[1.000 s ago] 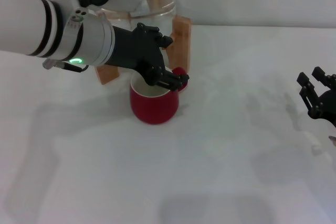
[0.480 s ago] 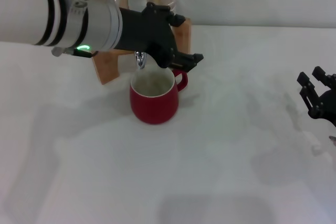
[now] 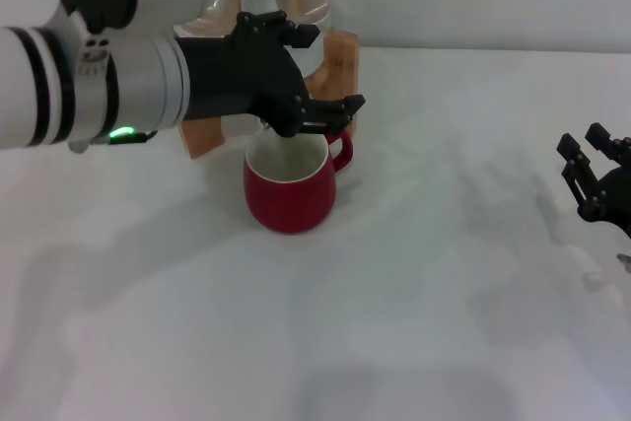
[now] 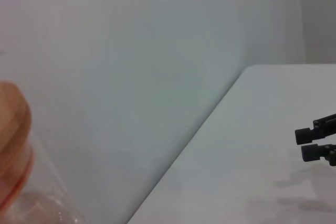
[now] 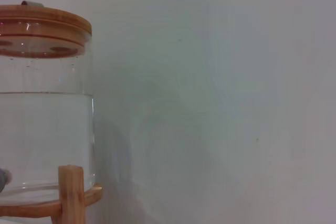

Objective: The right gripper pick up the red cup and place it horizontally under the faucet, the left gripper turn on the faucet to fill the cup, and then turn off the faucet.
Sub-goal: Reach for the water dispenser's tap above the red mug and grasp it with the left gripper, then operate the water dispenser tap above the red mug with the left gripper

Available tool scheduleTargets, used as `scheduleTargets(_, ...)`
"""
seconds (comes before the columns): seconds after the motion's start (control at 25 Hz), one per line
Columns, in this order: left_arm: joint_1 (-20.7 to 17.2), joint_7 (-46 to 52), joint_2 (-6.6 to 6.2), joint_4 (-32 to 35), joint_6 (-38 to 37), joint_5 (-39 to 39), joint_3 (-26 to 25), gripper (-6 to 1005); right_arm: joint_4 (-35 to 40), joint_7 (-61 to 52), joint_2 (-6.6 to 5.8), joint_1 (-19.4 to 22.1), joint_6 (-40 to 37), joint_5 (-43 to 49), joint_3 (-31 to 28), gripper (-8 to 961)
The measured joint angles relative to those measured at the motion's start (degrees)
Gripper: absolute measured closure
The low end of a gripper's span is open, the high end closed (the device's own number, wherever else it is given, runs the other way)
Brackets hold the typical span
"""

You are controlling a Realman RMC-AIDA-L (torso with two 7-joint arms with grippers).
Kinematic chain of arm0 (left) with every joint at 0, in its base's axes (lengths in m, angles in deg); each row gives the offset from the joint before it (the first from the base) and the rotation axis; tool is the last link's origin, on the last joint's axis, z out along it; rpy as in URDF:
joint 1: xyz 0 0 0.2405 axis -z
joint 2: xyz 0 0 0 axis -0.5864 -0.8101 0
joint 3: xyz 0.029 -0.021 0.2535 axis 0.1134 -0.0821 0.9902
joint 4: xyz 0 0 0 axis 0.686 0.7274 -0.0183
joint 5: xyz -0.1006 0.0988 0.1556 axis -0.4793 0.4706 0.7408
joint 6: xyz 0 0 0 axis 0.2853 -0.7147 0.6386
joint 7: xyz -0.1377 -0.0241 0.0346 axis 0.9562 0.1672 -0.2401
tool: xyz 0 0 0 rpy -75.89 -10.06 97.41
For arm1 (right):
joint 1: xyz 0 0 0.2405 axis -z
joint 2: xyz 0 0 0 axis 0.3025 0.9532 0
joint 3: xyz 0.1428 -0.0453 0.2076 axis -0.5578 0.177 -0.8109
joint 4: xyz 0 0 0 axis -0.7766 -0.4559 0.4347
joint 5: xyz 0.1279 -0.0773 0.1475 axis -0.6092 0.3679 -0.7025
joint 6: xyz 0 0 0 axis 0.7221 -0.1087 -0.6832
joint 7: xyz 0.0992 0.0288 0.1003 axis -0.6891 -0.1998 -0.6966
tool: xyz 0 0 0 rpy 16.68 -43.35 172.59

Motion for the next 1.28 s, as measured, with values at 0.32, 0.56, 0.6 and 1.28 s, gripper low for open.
scheduleTargets(0.32, -4.0, 0.6, 0.01, 1.4, -0.8, -1.2, 1.3, 123, 0.0, 0.0, 0.00, -0.1, 0.0, 0.0, 0.1, 621)
scheduleTargets(0.56, -6.4, 0.8, 0.01, 1.7, -2.5, -1.9, 2.2, 123, 0.0, 0.0, 0.00, 0.0, 0.0, 0.0, 0.4, 621)
scheduleTargets(0.6, -6.7, 0.7, -0.01, 1.7, -3.1, -1.9, 2.5, 123, 0.0, 0.0, 0.00, 0.0, 0.0, 0.0, 0.5, 621)
scheduleTargets(1.28, -6.6, 0.6, -0.01, -3.3, -6.2, -2.0, 5.0, 123, 0.0, 0.0, 0.00, 0.2, 0.0, 0.0, 0.5, 621)
